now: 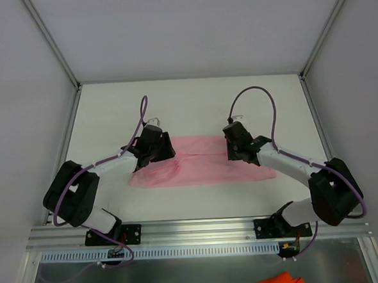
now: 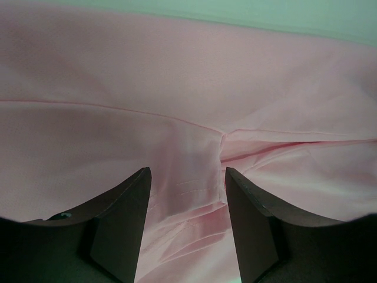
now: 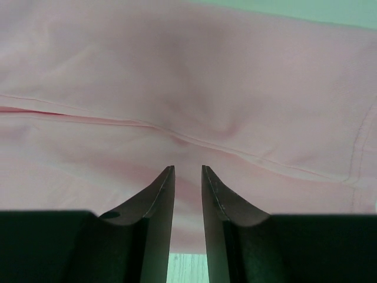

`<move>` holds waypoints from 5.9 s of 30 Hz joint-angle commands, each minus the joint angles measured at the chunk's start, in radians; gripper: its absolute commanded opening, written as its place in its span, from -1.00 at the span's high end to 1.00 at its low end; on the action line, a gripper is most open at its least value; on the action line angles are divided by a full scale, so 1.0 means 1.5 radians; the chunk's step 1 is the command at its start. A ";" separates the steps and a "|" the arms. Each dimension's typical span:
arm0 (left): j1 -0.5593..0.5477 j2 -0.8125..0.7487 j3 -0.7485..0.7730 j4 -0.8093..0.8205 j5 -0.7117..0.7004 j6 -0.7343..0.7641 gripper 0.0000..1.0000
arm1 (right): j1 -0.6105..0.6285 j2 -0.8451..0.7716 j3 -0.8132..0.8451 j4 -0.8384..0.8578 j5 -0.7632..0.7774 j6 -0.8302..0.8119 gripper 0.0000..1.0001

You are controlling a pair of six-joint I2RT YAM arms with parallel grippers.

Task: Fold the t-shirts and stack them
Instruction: Fold the other side of the tshirt into a rectangle, then rotate the tshirt 90 degrees

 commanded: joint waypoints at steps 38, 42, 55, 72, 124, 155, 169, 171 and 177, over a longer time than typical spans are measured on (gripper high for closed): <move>-0.086 -0.070 -0.022 -0.013 -0.214 0.001 -0.32 | 0.051 0.074 0.000 0.151 0.061 -0.053 0.98; -0.086 -0.046 -0.019 -0.015 -0.217 -0.011 -0.40 | 0.048 0.052 0.008 0.140 0.062 -0.060 0.98; -0.086 0.044 0.018 -0.033 -0.233 -0.026 1.00 | 0.038 0.102 -0.001 0.171 0.043 -0.065 0.98; -0.042 0.192 0.180 -0.058 -0.104 -0.005 1.00 | 0.151 0.017 -0.139 0.188 0.022 0.024 0.98; -0.046 0.059 0.241 -0.100 -0.102 0.085 1.00 | 0.354 -0.157 -0.025 -0.121 0.381 0.129 0.98; -0.029 0.262 0.239 -0.075 -0.053 0.052 1.00 | 0.378 0.043 -0.096 -0.060 0.251 0.226 0.98; 0.040 0.452 0.529 -0.176 0.035 0.102 1.00 | 0.402 -0.076 -0.184 0.097 0.093 0.179 0.98; 0.042 0.474 0.562 -0.184 0.035 0.106 1.00 | 0.404 -0.064 -0.178 0.084 0.103 0.192 0.98; 0.044 0.450 0.558 -0.202 0.059 0.102 1.00 | 0.439 -0.021 -0.099 -0.061 0.230 0.237 0.98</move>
